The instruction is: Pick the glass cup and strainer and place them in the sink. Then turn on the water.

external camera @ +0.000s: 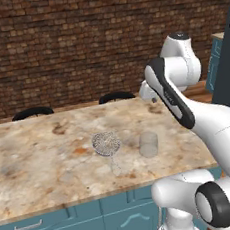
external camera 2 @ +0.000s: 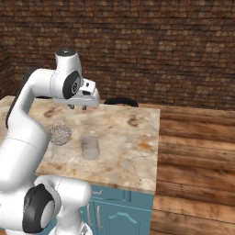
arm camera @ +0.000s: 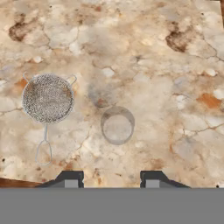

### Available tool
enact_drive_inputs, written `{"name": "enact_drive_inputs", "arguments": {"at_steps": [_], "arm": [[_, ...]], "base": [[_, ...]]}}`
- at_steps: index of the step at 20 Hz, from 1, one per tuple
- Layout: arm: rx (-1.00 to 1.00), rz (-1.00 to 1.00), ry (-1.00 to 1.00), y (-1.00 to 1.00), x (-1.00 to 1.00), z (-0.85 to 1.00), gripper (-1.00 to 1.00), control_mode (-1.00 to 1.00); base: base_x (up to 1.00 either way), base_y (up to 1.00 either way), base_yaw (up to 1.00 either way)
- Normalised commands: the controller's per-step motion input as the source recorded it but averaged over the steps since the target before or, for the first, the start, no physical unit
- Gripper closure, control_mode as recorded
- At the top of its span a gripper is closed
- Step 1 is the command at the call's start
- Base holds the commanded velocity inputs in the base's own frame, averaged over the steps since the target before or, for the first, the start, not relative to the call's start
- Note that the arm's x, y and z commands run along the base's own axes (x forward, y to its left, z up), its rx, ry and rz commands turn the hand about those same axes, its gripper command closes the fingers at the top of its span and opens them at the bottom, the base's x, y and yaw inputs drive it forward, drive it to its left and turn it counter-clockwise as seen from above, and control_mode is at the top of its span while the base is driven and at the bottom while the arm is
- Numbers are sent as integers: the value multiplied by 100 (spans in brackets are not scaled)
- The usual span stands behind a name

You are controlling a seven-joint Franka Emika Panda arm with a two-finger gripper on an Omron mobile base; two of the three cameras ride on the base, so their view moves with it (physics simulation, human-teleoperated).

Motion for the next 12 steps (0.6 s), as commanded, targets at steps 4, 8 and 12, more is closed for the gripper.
{"name": "enact_drive_inputs", "arguments": {"at_steps": [4,8,12], "arm": [[-2,0,0,11,-8,-7,-100,-100],[-17,3,0,54,-25,-16,-100,-100],[-20,6,0,64,-42,-18,-100,-100]], "base": [[0,0,0],[0,0,0],[0,0,0]]}}
